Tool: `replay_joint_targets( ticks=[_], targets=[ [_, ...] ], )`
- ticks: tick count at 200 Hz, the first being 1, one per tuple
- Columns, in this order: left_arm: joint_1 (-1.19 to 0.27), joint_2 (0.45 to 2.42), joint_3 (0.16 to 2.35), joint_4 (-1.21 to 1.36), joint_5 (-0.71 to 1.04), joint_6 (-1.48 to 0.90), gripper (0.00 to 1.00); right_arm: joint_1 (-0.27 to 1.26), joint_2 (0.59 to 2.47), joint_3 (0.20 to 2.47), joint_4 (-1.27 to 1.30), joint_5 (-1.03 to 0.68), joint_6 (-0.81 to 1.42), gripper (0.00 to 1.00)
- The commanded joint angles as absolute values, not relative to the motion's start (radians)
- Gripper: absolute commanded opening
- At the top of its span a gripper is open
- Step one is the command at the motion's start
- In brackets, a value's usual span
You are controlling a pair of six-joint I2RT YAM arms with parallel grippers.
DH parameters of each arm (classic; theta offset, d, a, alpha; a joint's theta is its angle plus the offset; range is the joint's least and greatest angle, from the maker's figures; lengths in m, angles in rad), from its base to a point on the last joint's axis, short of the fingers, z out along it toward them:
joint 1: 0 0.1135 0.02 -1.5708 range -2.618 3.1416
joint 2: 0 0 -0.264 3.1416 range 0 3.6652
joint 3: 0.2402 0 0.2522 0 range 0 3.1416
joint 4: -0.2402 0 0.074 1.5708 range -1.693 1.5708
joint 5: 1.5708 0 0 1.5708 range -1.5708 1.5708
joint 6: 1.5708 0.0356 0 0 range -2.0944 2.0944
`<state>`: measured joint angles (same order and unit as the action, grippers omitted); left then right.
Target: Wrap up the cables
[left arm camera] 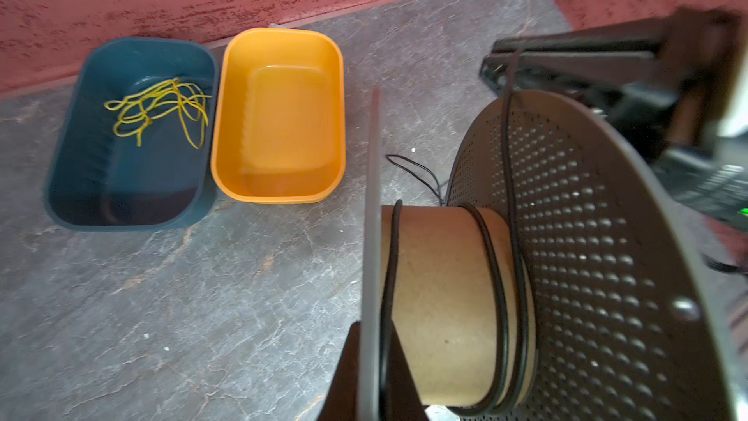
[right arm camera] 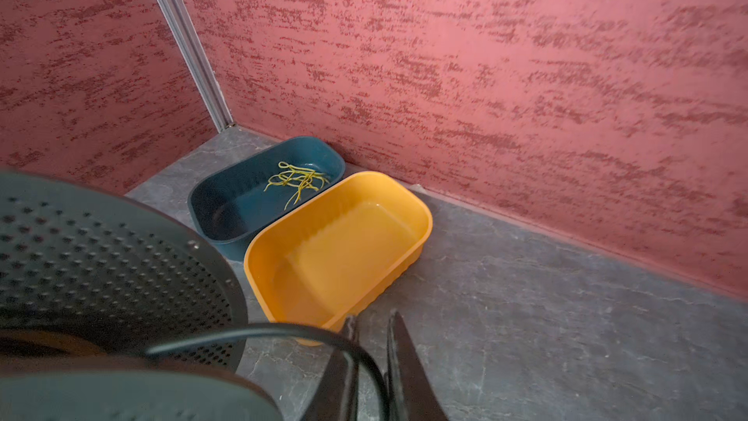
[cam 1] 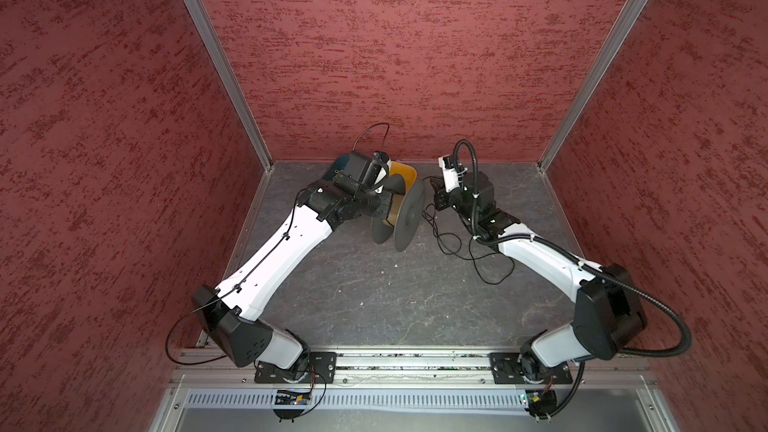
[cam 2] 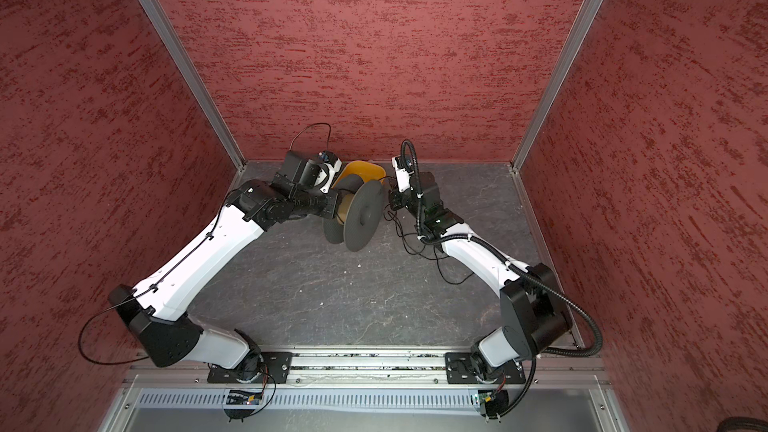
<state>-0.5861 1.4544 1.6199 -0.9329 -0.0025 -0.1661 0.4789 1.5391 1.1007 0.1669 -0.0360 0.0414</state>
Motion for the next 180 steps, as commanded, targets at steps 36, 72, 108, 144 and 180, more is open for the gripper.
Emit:
replay_joint_targets(
  ticks=[36, 72, 108, 144, 180],
  targets=[
    [-0.469, 1.332, 1.617, -0.756, 0.178, -0.298, 0.00, 0.441, 1.589, 1.013, 0.197, -0.234, 0.126, 0.22],
    [-0.451, 1.323, 1.660, -0.706, 0.190, -0.328, 0.00, 0.439, 1.459, 0.864, 0.297, -0.213, 0.162, 0.51],
    [-0.442, 1.327, 1.691, -0.675, 0.207, -0.347, 0.00, 0.439, 1.324, 0.768, 0.318, -0.208, 0.172, 0.66],
    [-0.442, 1.334, 1.718, -0.676, 0.208, -0.354, 0.00, 0.439, 1.314, 0.662, 0.404, -0.278, 0.166, 0.67],
    [-0.442, 1.334, 1.749, -0.672, 0.214, -0.362, 0.00, 0.459, 1.358, 0.580, 0.555, -0.360, 0.195, 0.68]
  ],
)
